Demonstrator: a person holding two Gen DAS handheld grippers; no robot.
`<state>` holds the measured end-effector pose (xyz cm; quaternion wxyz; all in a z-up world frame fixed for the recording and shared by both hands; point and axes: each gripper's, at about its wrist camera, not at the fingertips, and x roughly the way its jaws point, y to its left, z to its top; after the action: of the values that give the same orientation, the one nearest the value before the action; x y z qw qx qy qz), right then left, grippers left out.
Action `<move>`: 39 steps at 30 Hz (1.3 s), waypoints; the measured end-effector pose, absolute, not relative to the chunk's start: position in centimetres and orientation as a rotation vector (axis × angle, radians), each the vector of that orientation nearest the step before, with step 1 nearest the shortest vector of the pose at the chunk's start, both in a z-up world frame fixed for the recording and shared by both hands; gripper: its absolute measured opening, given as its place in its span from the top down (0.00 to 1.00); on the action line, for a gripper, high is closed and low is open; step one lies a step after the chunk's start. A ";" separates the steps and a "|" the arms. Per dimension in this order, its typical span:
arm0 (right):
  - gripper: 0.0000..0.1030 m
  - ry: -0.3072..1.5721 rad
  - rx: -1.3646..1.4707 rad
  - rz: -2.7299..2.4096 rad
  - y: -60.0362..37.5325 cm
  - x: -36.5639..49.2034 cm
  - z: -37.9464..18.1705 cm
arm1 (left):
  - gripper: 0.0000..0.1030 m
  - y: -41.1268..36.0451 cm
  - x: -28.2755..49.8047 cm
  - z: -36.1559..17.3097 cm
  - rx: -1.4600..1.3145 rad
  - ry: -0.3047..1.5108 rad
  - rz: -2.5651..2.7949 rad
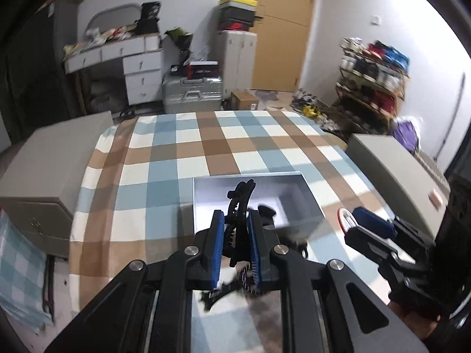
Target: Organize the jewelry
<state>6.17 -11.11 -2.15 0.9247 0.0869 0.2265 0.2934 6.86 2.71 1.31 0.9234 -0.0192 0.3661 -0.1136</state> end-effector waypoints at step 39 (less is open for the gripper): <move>0.58 0.774 0.221 0.584 -9.4 18.0 -6.5 | 0.64 0.8 13.0 -3.3 -0.034 0.884 -0.400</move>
<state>18.04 -9.43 -6.48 0.8788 0.1059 0.3714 0.2802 12.97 0.81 -3.32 0.8845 -0.0163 0.4248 -0.1922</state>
